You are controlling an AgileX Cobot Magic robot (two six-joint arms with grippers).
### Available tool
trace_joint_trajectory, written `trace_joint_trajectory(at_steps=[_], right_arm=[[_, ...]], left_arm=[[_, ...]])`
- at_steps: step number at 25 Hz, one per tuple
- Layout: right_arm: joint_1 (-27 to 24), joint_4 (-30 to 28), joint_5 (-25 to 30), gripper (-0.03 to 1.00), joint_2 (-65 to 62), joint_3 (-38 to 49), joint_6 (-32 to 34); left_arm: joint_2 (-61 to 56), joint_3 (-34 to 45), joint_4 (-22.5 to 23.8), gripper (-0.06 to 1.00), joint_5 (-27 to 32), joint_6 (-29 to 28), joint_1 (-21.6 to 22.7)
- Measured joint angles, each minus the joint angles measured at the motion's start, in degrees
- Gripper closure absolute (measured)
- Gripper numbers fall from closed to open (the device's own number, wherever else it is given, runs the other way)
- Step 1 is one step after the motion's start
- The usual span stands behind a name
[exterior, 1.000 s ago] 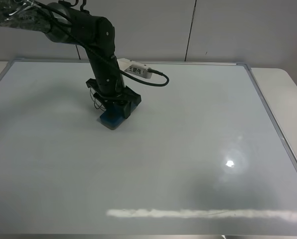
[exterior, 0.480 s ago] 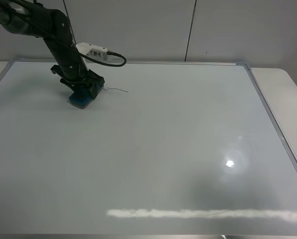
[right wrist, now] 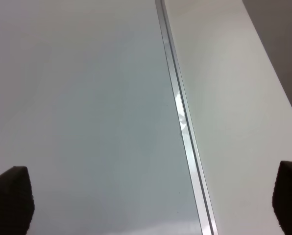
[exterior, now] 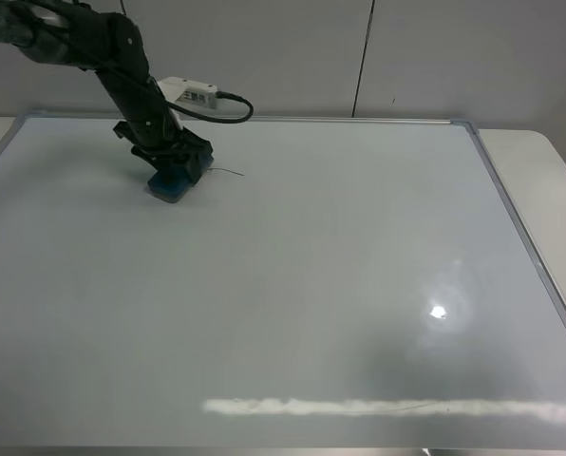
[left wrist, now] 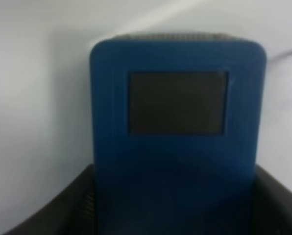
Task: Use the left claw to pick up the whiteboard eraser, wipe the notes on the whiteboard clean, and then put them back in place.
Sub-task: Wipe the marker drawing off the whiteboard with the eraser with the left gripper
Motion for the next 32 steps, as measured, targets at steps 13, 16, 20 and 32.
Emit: trace_joint_trajectory(at_steps=[13,16,20,32], right_arm=[[0.0,0.0,0.0,0.00,0.0,0.0,0.0],[0.0,0.0,0.0,0.00,0.0,0.0,0.0],[0.0,0.0,0.0,0.00,0.0,0.0,0.0],[0.0,0.0,0.0,0.00,0.0,0.0,0.0]], left_arm=[[8.5,-15.4,-1.6,0.39,9.8,0.2,-11.1],[8.5,-15.6,-0.9,0.39,11.0,0.3,-8.4],[8.5,-15.7,0.5,0.39,12.3,1.1,-2.0],[8.0,-15.9,-3.1,0.39,13.1,1.7,10.6]])
